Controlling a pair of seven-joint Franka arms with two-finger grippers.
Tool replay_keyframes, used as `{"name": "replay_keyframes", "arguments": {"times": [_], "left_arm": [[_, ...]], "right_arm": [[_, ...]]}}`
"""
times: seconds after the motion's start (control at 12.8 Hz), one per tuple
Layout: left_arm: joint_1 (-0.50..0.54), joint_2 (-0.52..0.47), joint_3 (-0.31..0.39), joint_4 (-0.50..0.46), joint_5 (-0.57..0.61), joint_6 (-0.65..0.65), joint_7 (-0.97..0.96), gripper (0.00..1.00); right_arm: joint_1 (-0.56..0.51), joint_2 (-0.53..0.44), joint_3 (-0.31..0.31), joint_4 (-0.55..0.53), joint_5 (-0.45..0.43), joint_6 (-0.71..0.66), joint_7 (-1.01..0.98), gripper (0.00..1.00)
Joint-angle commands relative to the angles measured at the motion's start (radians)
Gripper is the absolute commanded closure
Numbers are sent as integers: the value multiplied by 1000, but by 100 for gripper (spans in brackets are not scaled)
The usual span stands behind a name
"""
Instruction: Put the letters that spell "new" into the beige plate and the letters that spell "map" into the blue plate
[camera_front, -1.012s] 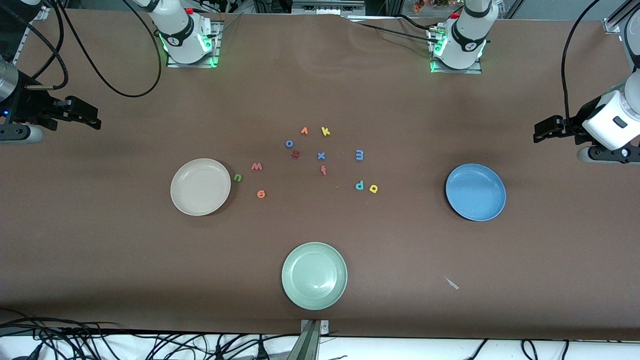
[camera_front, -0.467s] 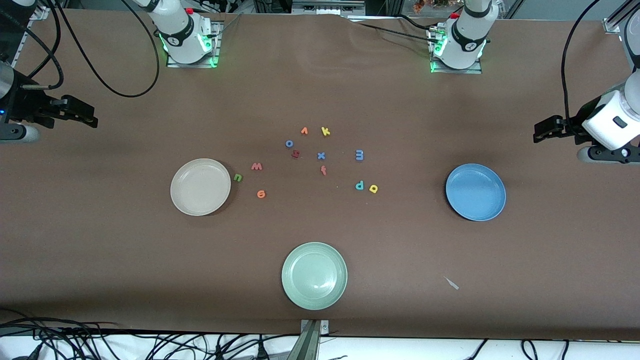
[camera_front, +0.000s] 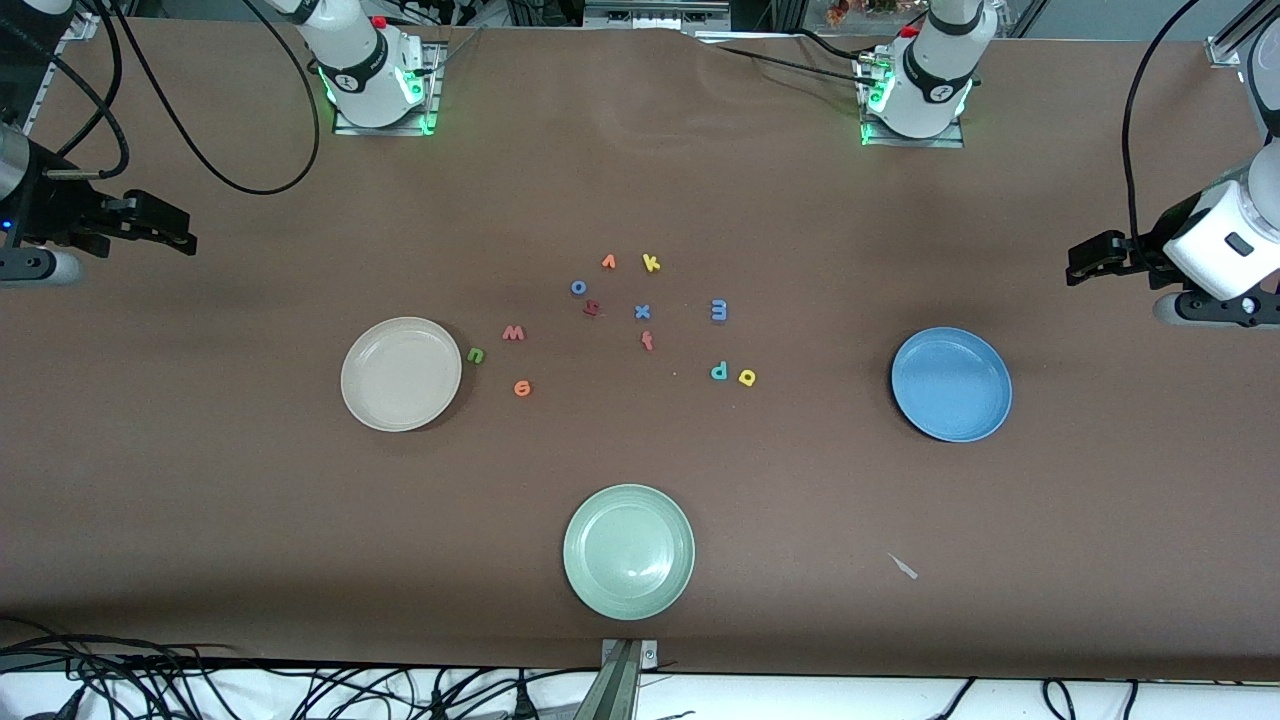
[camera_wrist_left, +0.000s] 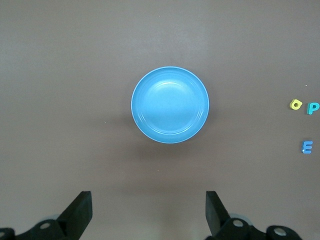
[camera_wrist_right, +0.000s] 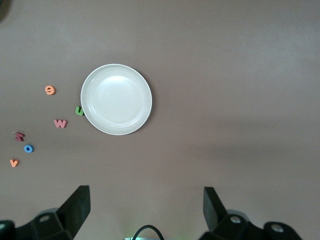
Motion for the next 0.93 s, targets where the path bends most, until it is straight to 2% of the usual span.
{"name": "replay_keyframes", "arguments": {"times": [0.0,0.86], "left_arm": [[-6,-5,7,1,-25,-13,13,0],[-5,1,3,1,-25,-11,9,0]], "right_arm": [[-6,0,-1,5,18,-9,-23,0],[-1,-7,11,15,12,-13,-27,0]]}}
